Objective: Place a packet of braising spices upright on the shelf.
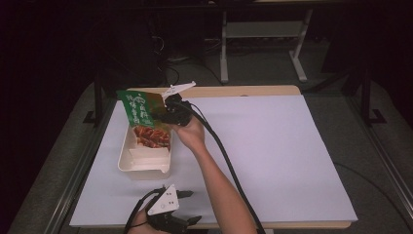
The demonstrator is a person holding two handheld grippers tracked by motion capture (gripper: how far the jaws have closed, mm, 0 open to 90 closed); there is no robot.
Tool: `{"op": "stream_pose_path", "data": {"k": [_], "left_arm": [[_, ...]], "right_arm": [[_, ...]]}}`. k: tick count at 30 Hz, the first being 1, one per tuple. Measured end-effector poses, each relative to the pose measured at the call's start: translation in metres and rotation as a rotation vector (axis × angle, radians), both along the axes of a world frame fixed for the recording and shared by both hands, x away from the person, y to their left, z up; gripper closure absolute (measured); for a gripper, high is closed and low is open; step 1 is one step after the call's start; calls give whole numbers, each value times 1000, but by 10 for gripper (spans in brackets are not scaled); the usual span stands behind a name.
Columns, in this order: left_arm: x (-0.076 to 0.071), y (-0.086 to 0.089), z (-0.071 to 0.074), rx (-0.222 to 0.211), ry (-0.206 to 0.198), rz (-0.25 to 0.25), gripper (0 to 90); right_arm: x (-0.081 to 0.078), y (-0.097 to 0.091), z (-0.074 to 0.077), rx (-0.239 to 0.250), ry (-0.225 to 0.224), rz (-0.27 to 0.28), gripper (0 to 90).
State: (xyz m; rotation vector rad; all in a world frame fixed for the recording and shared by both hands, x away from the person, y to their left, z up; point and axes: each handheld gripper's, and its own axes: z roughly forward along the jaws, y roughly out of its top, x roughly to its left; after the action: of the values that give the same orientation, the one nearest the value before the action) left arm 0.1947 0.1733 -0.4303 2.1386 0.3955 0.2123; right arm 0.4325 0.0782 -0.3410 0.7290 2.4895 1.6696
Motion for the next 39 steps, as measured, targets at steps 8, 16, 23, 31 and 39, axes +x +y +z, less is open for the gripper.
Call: {"op": "stream_pose_path", "data": {"k": [8, 16, 23, 31, 39], "left_arm": [[0, -1, 0, 3, 2, 5, 246], [1, -1, -1, 12, 2, 16, 237], [3, -1, -3, 10, 7, 30, 219], [3, -2, -4, 15, 9, 32, 214], [3, -1, -4, 14, 8, 29, 211]], "right_arm": [[-2, -17, 9, -19, 31, -6, 617], [-12, -41, 5, -46, 59, -14, 554], [-19, -60, 0, -22, 89, -13, 492], [-28, -82, -1, -16, 91, -30, 464], [-36, -98, -1, -22, 97, -33, 429]]}}
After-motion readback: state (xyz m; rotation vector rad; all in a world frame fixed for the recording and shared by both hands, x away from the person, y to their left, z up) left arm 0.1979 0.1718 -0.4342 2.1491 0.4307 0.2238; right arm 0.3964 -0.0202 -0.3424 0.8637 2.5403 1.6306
